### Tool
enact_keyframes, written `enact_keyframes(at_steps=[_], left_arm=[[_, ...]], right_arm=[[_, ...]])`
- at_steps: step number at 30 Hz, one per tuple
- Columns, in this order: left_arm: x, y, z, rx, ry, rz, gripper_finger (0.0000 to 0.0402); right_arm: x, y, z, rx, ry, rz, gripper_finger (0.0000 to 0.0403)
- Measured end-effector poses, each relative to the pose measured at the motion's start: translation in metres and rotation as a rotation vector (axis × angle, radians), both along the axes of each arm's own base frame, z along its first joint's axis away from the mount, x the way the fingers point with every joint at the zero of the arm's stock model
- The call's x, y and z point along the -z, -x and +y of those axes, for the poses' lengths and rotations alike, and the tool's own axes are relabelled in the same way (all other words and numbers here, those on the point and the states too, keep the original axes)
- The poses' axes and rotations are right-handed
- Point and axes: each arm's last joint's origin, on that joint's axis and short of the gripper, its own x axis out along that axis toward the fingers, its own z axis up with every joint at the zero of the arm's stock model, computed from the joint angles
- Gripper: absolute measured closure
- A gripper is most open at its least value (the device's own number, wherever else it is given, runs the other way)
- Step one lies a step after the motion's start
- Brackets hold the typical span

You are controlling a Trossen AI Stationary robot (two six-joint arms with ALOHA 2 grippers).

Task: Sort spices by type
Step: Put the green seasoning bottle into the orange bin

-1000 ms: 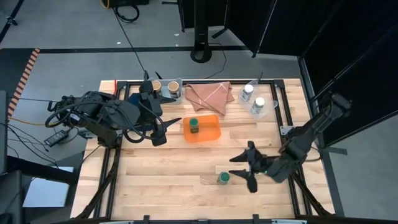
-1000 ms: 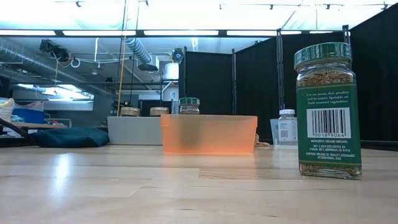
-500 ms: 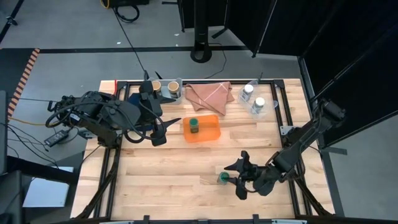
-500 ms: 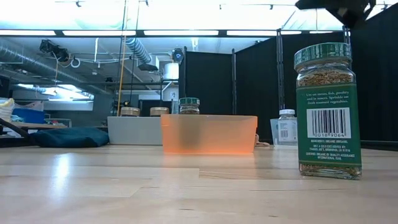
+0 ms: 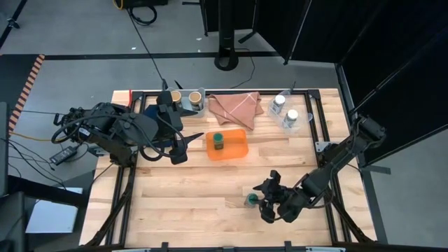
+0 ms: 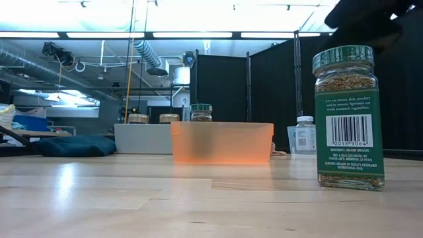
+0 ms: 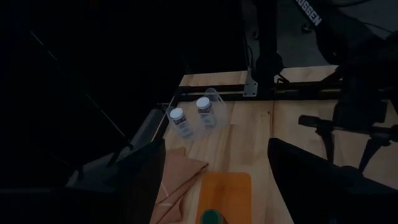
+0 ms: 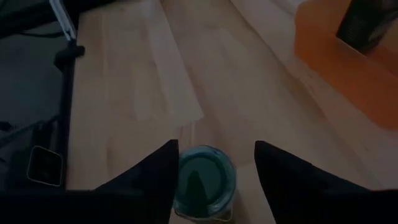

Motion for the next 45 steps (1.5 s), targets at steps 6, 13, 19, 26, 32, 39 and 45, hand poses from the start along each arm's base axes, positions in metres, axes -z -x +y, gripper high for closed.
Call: enact_keyframes(at_steps=[6, 13, 19, 26, 32, 39, 45], left_arm=[[0.000, 0.000, 0.000, 0.000, 0.000, 0.000, 0.0112], [0.000, 0.000, 0.000, 0.000, 0.000, 0.000, 0.0112], [0.000, 0.000, 0.000, 0.000, 0.000, 0.000, 0.0112], [0.000, 0.000, 0.000, -0.001, 0.000, 0.000, 0.0112], [0.000, 0.000, 0.000, 0.000, 0.000, 0.000, 0.0112], [0.000, 0.000, 0.000, 0.000, 0.000, 0.000, 0.0112], [0.000, 0.000, 0.000, 0.000, 0.000, 0.000, 0.0112]], right_arm=[[0.000, -0.003, -0.002, -0.047, -0.051, 0.040, 0.0140], [0.001, -0.006, -0.006, -0.031, -0.085, 0.052, 0.0087], [0.001, -0.007, -0.006, -0.059, -0.089, 0.070, 0.0079], [0.003, -0.008, -0.011, -0.076, -0.046, 0.093, 0.0087], [0.003, -0.011, -0.014, -0.079, -0.025, 0.100, 0.0095], [0.003, -0.011, -0.014, -0.079, -0.027, 0.099, 0.0096], [0.003, -0.011, -0.014, -0.079, -0.027, 0.099, 0.0096]])
